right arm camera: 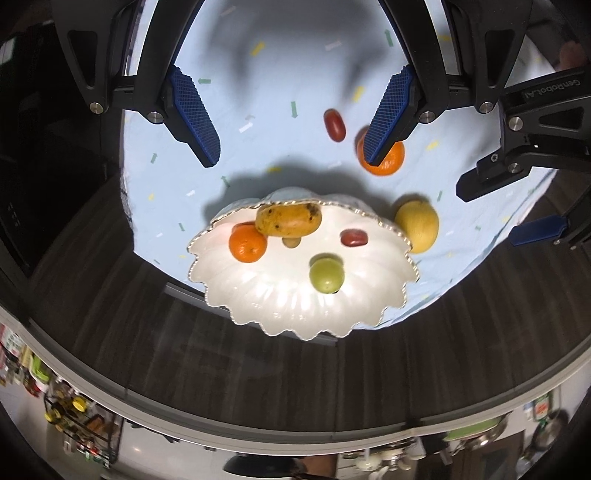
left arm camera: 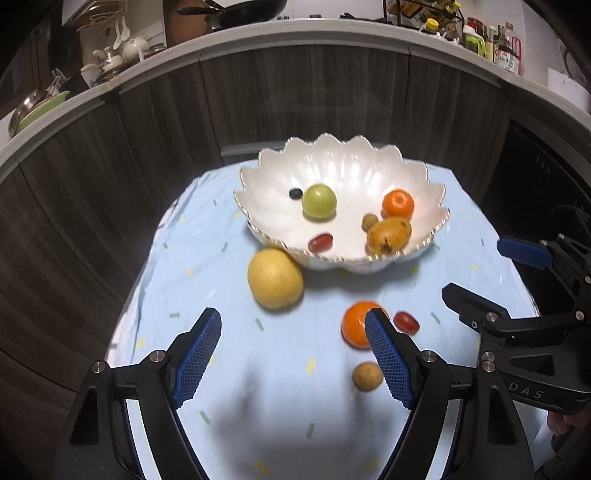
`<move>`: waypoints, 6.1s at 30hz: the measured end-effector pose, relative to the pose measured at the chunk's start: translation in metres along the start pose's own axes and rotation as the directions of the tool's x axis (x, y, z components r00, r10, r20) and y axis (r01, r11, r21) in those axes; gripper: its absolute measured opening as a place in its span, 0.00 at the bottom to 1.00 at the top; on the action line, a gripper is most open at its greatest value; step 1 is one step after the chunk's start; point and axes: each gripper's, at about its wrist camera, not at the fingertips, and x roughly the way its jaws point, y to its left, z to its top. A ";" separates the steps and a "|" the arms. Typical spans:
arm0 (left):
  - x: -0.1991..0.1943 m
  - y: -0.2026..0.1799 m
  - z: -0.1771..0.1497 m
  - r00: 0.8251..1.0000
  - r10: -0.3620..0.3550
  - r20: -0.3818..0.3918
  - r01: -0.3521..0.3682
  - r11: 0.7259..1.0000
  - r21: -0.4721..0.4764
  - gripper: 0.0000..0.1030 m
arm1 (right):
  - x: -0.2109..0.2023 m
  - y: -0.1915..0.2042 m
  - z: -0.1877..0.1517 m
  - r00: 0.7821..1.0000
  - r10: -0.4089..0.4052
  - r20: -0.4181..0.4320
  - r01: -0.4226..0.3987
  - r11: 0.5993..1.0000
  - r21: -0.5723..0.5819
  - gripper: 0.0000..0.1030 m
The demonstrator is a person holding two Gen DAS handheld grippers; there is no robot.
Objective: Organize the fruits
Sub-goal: 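Withdraw both tools from the bowl toward the longan and second tomato, then grasp the brown longan with the left tool while the right tool grasps the red tomato, then carry the longan and tomato over the white bowl with both tools, then open both tools to drop the longan and tomato into the bowl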
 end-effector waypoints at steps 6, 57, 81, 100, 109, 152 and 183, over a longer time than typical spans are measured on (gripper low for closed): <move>0.008 -0.012 -0.016 0.999 -0.003 -0.039 0.003 1.000 0.012 0.78 | 0.010 -0.001 -0.013 0.999 0.040 -0.031 -0.040 0.999 -0.021 0.71; 0.060 -0.050 -0.051 0.984 -0.104 -0.142 0.109 0.994 0.022 0.26 | 0.077 0.008 -0.032 0.946 0.298 -0.125 -0.315 0.937 -0.148 0.18; 0.034 -0.034 -0.039 0.993 -0.084 -0.082 0.084 0.996 0.000 0.25 | 0.035 0.009 -0.029 0.960 0.272 -0.067 -0.276 0.959 -0.057 0.17; 0.014 -0.010 0.002 0.994 -0.104 -0.018 0.104 0.994 0.019 0.25 | 0.009 0.011 0.005 0.977 0.214 0.005 -0.214 0.977 -0.020 0.17; 0.019 0.004 0.041 0.993 -0.116 0.015 0.114 0.991 0.071 0.25 | 0.012 0.010 0.034 0.983 0.182 0.034 -0.183 0.983 0.008 0.17; 0.118 0.030 0.106 0.960 -0.247 -0.130 0.267 0.950 0.164 0.26 | 0.084 0.017 0.082 0.985 0.131 -0.110 -0.117 0.986 0.122 0.17; 0.088 0.052 0.106 0.988 -0.142 -0.053 0.148 0.979 0.138 0.73 | 0.059 0.013 0.090 0.997 -0.030 -0.070 0.042 0.985 0.170 0.69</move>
